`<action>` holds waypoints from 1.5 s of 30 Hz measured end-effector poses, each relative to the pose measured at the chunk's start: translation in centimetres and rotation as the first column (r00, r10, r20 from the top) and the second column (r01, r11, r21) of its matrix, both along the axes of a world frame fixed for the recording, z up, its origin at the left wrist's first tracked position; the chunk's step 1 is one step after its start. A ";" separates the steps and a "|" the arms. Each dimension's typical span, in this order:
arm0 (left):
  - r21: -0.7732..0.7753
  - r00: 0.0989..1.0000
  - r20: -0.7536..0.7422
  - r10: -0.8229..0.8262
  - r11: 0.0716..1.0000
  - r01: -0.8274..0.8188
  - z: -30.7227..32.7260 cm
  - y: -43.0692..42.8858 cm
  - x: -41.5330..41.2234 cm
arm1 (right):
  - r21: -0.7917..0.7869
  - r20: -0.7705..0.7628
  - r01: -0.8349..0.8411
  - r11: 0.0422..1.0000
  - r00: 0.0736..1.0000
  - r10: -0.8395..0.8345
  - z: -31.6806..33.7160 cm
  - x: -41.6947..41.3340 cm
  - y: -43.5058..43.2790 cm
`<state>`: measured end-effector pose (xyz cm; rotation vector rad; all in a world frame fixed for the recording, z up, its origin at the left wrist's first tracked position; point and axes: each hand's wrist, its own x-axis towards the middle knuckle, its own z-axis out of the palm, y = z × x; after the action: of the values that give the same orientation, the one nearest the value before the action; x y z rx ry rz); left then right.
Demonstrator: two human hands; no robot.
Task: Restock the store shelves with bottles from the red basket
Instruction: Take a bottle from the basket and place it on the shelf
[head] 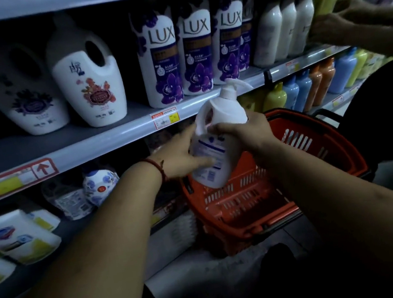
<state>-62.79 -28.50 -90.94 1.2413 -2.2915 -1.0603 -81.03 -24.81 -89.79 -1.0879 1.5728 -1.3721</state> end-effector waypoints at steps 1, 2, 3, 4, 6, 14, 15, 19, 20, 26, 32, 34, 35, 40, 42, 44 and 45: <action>0.038 0.998 0.058 -0.036 0.999 0.034 -0.2 0.4 0.3 | -0.007 0.041 -0.002 1.000 0.999 0.002 0.6 0.5 -0.1; 0.050 0.992 0.126 -0.024 0.999 0.018 -0.4 1.0 0.6 | -0.008 0.087 -0.019 1.000 0.996 0.020 1.1 1.1 -0.2; 0.040 0.986 0.164 0.028 0.999 -0.035 -0.5 1.5 1.0 | -0.004 0.137 -0.042 0.999 0.990 0.043 1.6 1.9 -0.3; 0.014 0.979 0.178 0.104 0.994 -0.108 -0.5 2.3 1.2 | 0.000 0.183 -0.064 0.998 0.981 0.063 2.1 2.7 -0.5; -0.070 0.954 0.154 0.258 0.966 -0.250 -0.2 3.4 1.8 | 0.014 0.244 -0.115 0.993 0.964 0.108 3.0 4.6 -0.8; 0.003 0.806 -0.310 0.505 0.848 -0.530 1.8 3.2 8.3 | -0.040 0.237 -0.469 0.882 0.853 0.465 5.7 10.9 -2.2; 0.080 0.781 -0.400 0.479 0.867 -0.491 2.2 3.1 9.0 | -0.069 0.256 -0.502 0.862 0.826 0.501 5.8 11.3 -2.4; 0.280 0.662 -0.637 0.395 0.919 -0.279 3.3 3.8 11.9 | -0.117 0.276 -0.587 0.801 0.755 0.594 4.4 13.9 -3.0; 0.323 0.624 -0.681 0.383 0.922 -0.213 3.6 4.1 12.6 | -0.126 0.282 -0.604 0.787 0.739 0.612 4.0 14.8 -3.0; 0.543 0.481 -0.699 0.528 0.831 -0.122 5.3 5.0 16.9 | -0.148 0.364 -0.690 0.709 0.629 0.687 3.9 20.0 -3.0; 0.590 0.283 -0.688 0.668 0.742 -0.317 5.8 5.3 19.2 | -0.200 0.304 -0.674 0.711 0.647 0.699 4.4 22.1 -3.3; 0.608 0.209 -0.693 0.690 0.715 -0.345 5.8 5.2 20.1 | -0.187 0.254 -0.729 0.659 0.612 0.749 4.6 22.7 -3.3; 0.608 0.186 -0.698 0.692 0.709 -0.357 5.9 5.2 20.5 | -0.172 0.229 -0.755 0.632 0.594 0.771 4.8 22.9 -3.3; 0.525 0.158 -0.759 0.632 0.737 -0.425 6.6 4.3 22.6 | -0.147 0.147 -0.814 0.562 0.544 0.826 6.1 23.7 -3.6; 0.489 0.162 -0.783 0.600 0.756 -0.435 6.6 3.8 22.7 | -0.182 0.097 -0.802 0.568 0.561 0.822 6.6 24.0 -3.8; 0.460 0.180 -0.799 0.573 0.776 -0.432 6.4 3.3 22.5 | -0.225 0.077 -0.765 0.604 0.604 0.793 6.7 24.2 -3.9; 0.439 0.199 -0.805 0.559 0.786 -0.436 6.4 3.1 22.4 | -0.243 0.066 -0.747 0.619 0.624 0.779 6.8 24.3 -4.1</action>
<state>-40.37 -25.42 -84.58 0.9095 -0.8378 -1.1703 -56.74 -28.93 -83.03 -1.4887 0.6713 -0.9654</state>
